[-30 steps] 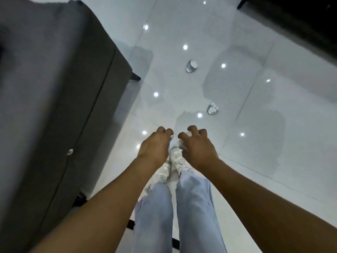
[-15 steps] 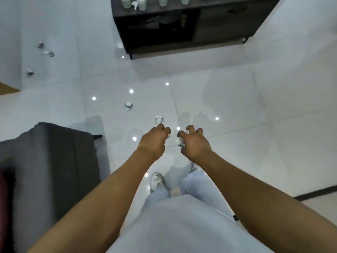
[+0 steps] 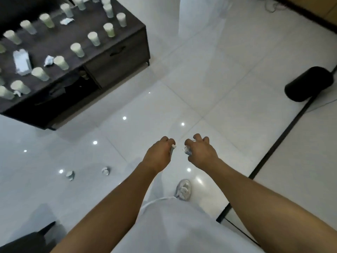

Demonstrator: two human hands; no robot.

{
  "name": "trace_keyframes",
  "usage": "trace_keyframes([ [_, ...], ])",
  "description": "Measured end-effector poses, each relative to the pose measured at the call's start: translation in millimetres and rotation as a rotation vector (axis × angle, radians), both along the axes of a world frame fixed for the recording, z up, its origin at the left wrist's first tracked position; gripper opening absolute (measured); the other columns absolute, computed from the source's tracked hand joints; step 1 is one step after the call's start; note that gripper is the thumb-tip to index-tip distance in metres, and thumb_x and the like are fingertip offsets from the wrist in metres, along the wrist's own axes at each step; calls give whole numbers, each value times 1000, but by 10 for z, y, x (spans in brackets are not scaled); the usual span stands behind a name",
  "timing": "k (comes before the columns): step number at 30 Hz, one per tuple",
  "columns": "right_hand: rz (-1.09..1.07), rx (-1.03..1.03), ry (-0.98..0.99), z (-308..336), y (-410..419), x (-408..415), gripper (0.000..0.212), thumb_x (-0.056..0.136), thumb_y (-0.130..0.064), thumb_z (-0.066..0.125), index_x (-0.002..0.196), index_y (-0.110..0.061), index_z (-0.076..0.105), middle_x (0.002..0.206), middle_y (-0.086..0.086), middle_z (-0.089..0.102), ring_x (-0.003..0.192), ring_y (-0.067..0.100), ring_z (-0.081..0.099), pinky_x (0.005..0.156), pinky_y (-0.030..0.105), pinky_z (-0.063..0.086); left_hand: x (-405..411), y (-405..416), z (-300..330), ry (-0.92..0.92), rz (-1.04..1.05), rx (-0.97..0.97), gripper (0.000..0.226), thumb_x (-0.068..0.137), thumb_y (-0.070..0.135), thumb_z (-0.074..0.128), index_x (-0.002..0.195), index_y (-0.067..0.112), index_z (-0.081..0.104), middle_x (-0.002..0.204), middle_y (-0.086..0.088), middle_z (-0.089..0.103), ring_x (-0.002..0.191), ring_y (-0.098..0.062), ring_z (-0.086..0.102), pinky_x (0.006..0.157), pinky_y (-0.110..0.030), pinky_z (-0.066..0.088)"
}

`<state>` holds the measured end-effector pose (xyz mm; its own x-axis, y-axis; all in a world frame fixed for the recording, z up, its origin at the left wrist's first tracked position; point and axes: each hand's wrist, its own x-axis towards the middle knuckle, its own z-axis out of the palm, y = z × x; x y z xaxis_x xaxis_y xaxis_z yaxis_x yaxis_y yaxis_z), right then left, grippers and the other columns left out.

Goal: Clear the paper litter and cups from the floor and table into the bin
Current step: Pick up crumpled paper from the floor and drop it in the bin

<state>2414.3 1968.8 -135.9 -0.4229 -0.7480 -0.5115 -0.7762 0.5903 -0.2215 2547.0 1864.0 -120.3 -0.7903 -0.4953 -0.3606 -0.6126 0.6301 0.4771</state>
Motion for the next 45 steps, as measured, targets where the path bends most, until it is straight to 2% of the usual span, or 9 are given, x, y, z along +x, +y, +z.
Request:
trace_keyframes([
  [5, -195, 39, 4, 118, 379, -1056, 41, 85, -11, 56, 124, -23, 50, 135, 7, 35, 119, 32, 35, 75, 33, 45, -1263, 127, 92, 22, -153, 41, 25, 95, 9, 43, 116, 12, 56, 112, -8, 54, 90, -26, 58, 78, -31, 47],
  [9, -341, 44, 9, 163, 570, -1813, 43, 86, -12, 57, 126, -23, 49, 137, 8, 33, 120, 32, 34, 77, 33, 44, -2214, 146, 66, 0, -293, 47, 28, 92, 4, 44, 117, 13, 56, 113, -8, 53, 92, -28, 58, 79, -30, 46],
  [16, -521, 19, 37, 180, 489, -3281, 40, 85, -11, 56, 123, -22, 51, 135, 7, 35, 118, 32, 35, 75, 32, 42, -3903, -70, -18, 52, -484, 42, 25, 96, 11, 40, 113, 7, 59, 109, -12, 56, 91, -32, 58, 82, -38, 49],
  [22, -650, 7, 46, 276, 321, -4581, 42, 85, -12, 57, 125, -22, 50, 136, 7, 35, 119, 32, 35, 74, 31, 40, -5407, -313, 59, 32, -606, 26, 22, 92, 8, 49, 111, 13, 58, 110, -8, 57, 89, -27, 59, 78, -30, 48],
  [34, -804, 5, -35, 13, 734, -6985, 43, 86, -14, 59, 127, -25, 50, 136, 5, 35, 119, 30, 36, 77, 31, 45, -8171, -32, -54, -53, -752, 0, 34, 89, -1, 47, 118, 14, 57, 115, -7, 55, 96, -29, 60, 85, -38, 51],
  [37, -811, -19, -24, -13, 940, -7723, 40, 87, -15, 58, 126, -23, 50, 134, 6, 36, 117, 30, 37, 74, 30, 42, -8897, 190, -73, -43, -752, -8, 32, 90, 0, 48, 117, 14, 57, 115, -8, 55, 94, -28, 60, 84, -36, 52],
  [41, -831, -55, 4, 2, 1196, -8606, 39, 87, -16, 59, 125, -21, 51, 134, 7, 38, 116, 31, 38, 79, 33, 44, -9775, 493, -42, -33, -776, 1, 32, 89, 0, 50, 117, 12, 58, 115, -8, 56, 93, -28, 60, 79, -28, 48],
  [45, -853, -31, -20, 6, 1393, -9366, 41, 88, -18, 60, 128, -22, 50, 135, 7, 37, 118, 31, 36, 82, 35, 45, -10553, 705, -28, -45, -773, 6, 31, 91, 2, 51, 119, 12, 58, 117, -9, 56, 95, -28, 60, 83, -29, 50],
])
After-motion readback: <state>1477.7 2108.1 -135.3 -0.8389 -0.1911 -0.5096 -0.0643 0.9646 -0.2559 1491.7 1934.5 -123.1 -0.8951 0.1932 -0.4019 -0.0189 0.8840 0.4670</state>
